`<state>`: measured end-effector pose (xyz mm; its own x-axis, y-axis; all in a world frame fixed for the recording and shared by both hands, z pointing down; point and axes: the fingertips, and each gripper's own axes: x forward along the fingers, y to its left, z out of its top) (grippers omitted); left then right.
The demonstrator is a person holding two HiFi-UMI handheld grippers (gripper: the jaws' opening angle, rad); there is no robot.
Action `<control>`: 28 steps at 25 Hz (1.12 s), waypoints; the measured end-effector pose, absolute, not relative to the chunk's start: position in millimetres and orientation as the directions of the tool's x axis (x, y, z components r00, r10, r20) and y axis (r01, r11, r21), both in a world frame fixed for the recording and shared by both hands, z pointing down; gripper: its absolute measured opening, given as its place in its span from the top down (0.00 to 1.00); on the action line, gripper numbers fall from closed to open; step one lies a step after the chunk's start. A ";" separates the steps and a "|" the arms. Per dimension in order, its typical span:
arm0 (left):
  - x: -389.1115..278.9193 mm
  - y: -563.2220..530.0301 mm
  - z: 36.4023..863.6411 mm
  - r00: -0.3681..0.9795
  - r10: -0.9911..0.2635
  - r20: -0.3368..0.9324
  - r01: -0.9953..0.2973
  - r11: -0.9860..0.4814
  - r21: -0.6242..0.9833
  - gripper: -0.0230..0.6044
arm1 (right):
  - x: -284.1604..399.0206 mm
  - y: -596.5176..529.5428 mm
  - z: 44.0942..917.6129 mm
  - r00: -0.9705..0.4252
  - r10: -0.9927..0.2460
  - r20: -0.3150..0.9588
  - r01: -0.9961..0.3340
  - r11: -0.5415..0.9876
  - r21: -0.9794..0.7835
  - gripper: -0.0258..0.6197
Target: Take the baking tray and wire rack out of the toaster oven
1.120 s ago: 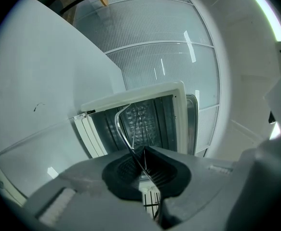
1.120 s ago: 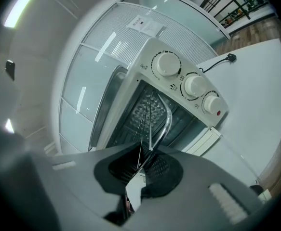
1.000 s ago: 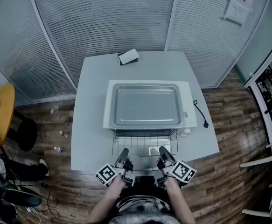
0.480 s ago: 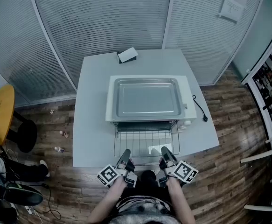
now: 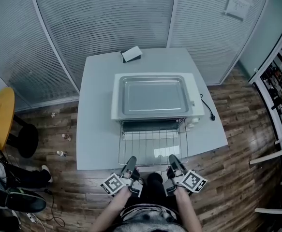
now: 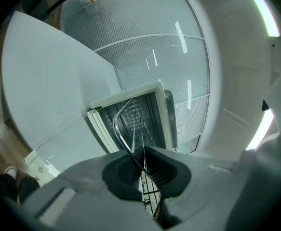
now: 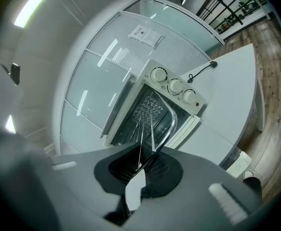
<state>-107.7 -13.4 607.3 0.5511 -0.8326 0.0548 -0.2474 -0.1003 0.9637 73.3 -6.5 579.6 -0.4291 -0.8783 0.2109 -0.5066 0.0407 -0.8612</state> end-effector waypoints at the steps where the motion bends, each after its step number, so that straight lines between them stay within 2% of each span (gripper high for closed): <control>1: -107.5 -10.6 605.6 0.556 -0.830 0.050 -0.245 -0.106 0.964 0.96 | 73.6 -3.9 577.4 -0.429 -0.879 0.206 -0.514 0.050 -0.856 0.96; 14: -122.0 27.2 561.4 0.596 -0.803 -0.009 -0.280 -0.218 0.935 0.96 | 55.5 29.0 531.6 -0.468 -0.881 0.069 -0.481 0.188 -0.856 0.96; 28: -132.4 33.8 507.5 0.622 -0.777 -0.096 -0.318 -0.362 0.876 0.96 | 51.3 31.2 503.5 -0.493 -0.870 0.010 -0.465 0.254 -0.848 0.96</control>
